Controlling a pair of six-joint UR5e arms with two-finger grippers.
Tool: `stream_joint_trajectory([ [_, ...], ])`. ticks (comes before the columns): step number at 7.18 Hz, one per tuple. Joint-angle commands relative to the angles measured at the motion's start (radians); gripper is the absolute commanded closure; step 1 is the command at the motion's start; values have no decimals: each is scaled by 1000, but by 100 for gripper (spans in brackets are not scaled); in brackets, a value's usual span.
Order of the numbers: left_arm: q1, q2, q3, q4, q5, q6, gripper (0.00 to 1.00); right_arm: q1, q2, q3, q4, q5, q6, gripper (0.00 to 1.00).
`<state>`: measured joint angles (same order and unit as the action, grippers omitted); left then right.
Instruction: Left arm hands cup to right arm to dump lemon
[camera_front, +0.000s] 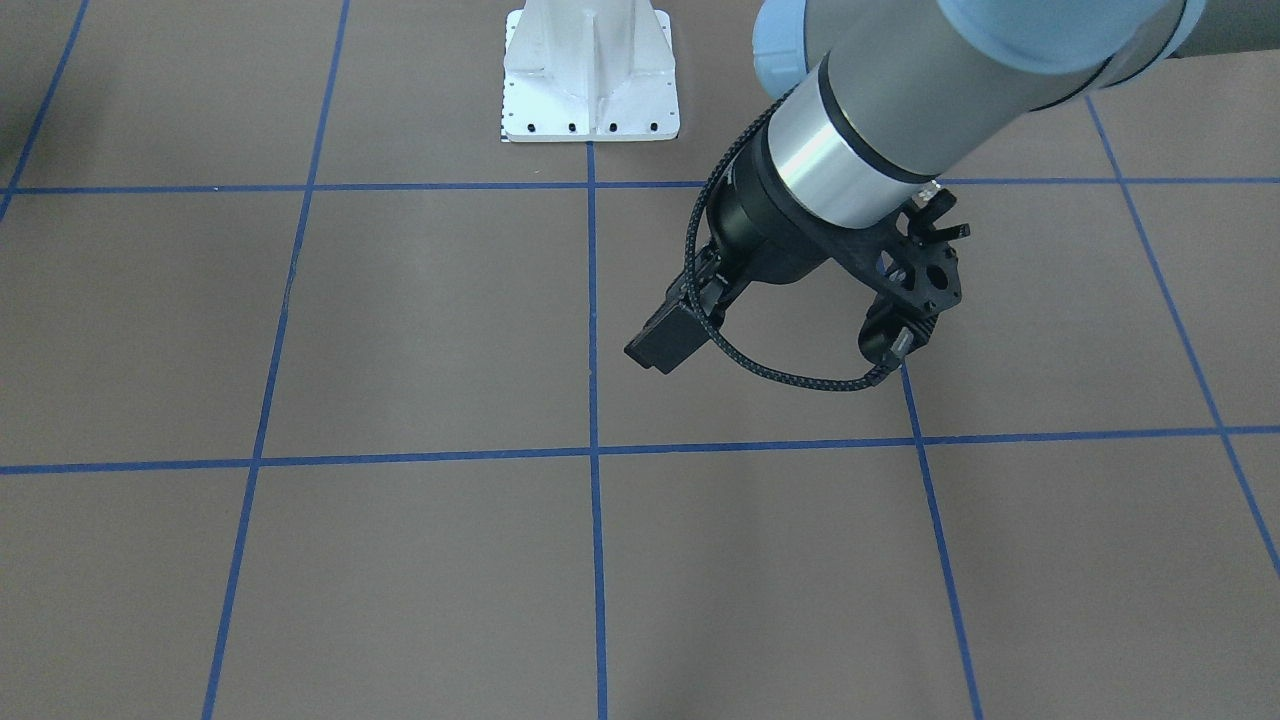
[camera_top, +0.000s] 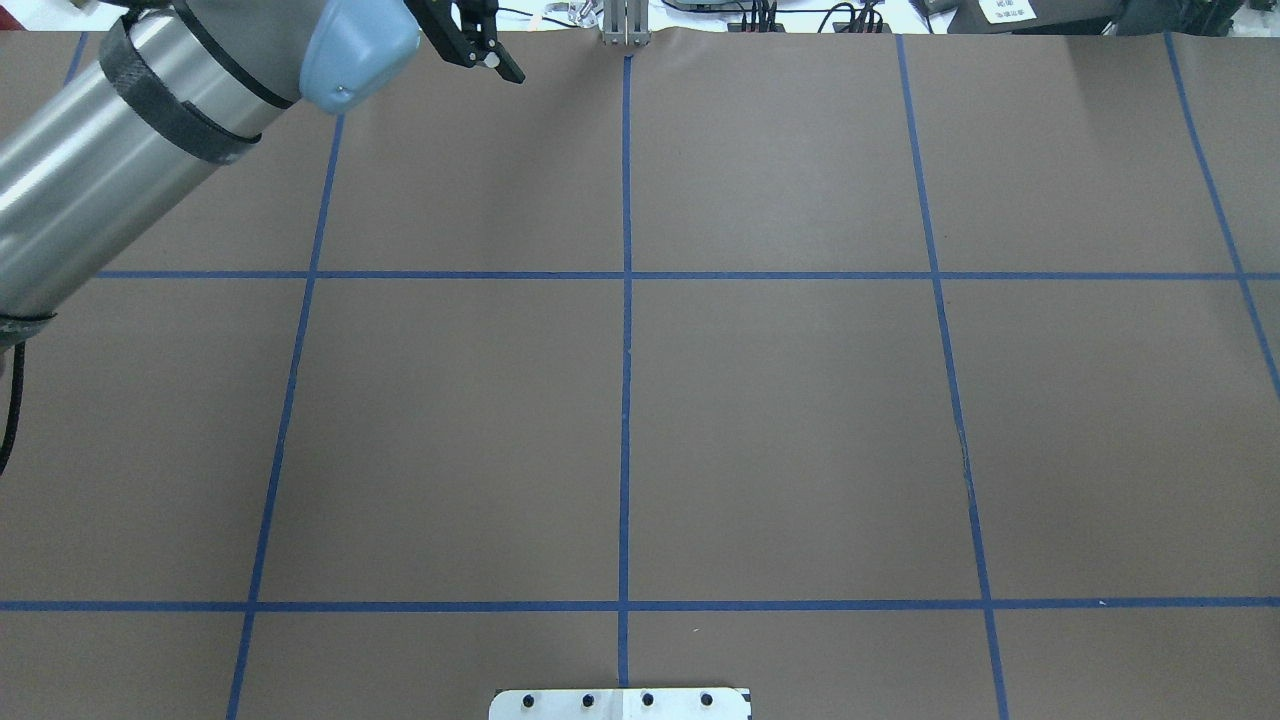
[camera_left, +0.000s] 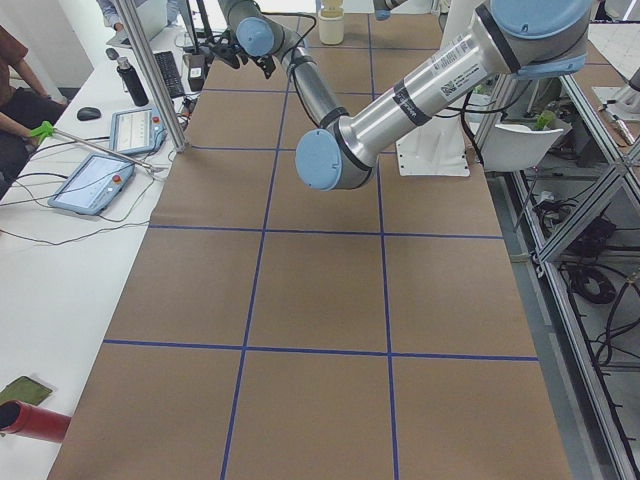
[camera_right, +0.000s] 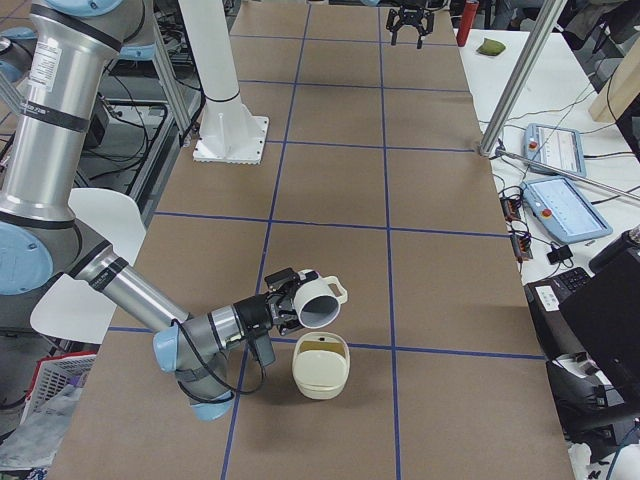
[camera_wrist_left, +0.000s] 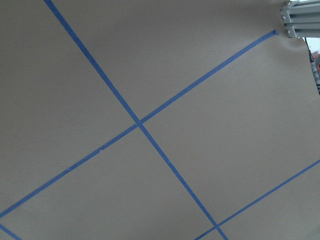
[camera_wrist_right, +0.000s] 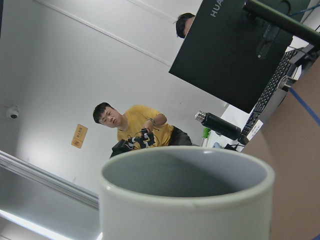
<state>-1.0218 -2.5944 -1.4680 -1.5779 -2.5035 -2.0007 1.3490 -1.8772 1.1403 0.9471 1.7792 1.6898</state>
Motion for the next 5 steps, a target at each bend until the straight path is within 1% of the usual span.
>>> stream_joint_trajectory([
  [1, -6, 0, 0, -1, 0, 5, 0, 173, 15, 134, -246, 244, -119, 100],
  [2, -10, 0, 2, -1, 2, 5, 0, 287, 15, 271, -434, 395, -148, 100],
  [3, -11, 0, 3, 1, 0, 26, 0, 347, 10, 392, -581, 467, -153, 100],
  [4, -11, 0, 3, 1, 2, 43, 0, 352, 10, 463, -669, 476, -183, 100],
  [5, -17, 0, 3, 1, 2, 46, 0, 352, 13, 517, -782, 489, -273, 100],
])
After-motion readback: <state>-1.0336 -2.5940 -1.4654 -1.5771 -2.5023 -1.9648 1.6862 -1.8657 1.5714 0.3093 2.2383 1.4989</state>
